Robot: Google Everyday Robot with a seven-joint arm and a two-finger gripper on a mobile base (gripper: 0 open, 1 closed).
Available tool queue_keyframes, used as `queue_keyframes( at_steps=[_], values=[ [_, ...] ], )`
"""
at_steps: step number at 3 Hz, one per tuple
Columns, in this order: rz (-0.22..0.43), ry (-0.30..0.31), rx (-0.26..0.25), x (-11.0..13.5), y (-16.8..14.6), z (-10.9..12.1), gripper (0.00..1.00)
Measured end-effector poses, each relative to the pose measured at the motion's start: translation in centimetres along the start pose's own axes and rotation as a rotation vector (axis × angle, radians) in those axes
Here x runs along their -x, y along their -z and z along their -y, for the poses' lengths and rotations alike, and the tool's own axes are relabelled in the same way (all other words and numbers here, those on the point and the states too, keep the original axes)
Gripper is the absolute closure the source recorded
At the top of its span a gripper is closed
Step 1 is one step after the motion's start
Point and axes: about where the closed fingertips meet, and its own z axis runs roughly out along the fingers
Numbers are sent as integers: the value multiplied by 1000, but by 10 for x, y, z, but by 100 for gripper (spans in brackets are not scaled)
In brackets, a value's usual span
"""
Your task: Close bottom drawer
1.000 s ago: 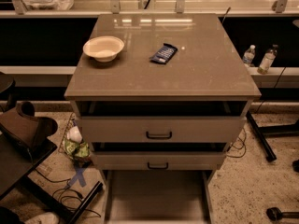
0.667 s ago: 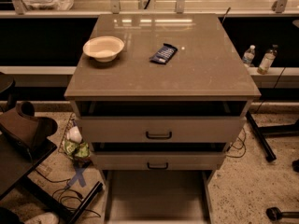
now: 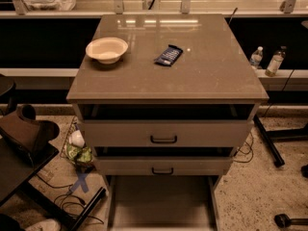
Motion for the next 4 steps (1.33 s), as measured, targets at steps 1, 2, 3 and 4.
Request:
queue_keyframes(
  at_steps=[1,2,3,4],
  values=[
    [-20,34,0,-30,-33,-25,100],
    [-40,73,15,-59,-74,-46,100],
    [-55,103,31,-75,-110,-57,100],
    [-59,114,51,-83,-142,-65,100]
  ],
)
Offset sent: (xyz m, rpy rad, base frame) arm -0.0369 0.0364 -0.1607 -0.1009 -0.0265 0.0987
